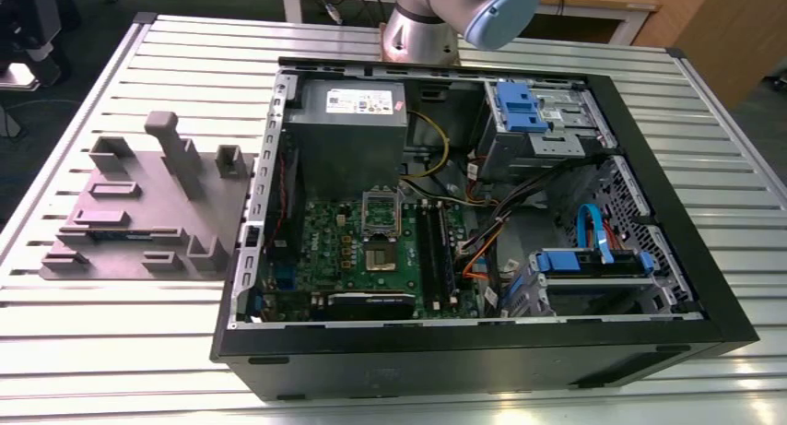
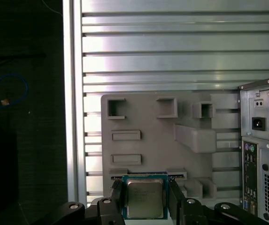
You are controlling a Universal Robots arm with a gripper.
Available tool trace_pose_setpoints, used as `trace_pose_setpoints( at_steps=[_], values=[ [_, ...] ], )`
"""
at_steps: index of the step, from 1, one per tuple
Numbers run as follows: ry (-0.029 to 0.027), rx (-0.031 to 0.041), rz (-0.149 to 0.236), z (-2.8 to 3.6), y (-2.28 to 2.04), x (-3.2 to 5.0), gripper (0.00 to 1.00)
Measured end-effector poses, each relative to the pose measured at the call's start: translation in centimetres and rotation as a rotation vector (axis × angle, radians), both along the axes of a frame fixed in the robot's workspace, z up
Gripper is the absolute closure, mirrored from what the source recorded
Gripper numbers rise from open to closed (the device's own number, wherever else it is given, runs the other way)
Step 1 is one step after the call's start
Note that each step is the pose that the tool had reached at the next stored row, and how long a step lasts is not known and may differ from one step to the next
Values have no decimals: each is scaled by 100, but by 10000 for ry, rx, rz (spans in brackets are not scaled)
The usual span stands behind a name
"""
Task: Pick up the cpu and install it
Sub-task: 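Pick up the cpu and move it towards the insertion slot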
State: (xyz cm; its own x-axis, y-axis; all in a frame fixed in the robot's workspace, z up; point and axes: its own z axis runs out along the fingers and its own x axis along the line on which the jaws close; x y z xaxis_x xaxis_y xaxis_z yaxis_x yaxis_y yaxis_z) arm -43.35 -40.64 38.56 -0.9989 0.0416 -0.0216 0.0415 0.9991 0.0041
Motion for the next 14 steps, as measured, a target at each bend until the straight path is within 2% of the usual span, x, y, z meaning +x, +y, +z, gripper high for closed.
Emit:
trace_pose_setpoints(
  at_steps=[14],
  values=[
    [0,0,1,0,0,36,53]
  ],
)
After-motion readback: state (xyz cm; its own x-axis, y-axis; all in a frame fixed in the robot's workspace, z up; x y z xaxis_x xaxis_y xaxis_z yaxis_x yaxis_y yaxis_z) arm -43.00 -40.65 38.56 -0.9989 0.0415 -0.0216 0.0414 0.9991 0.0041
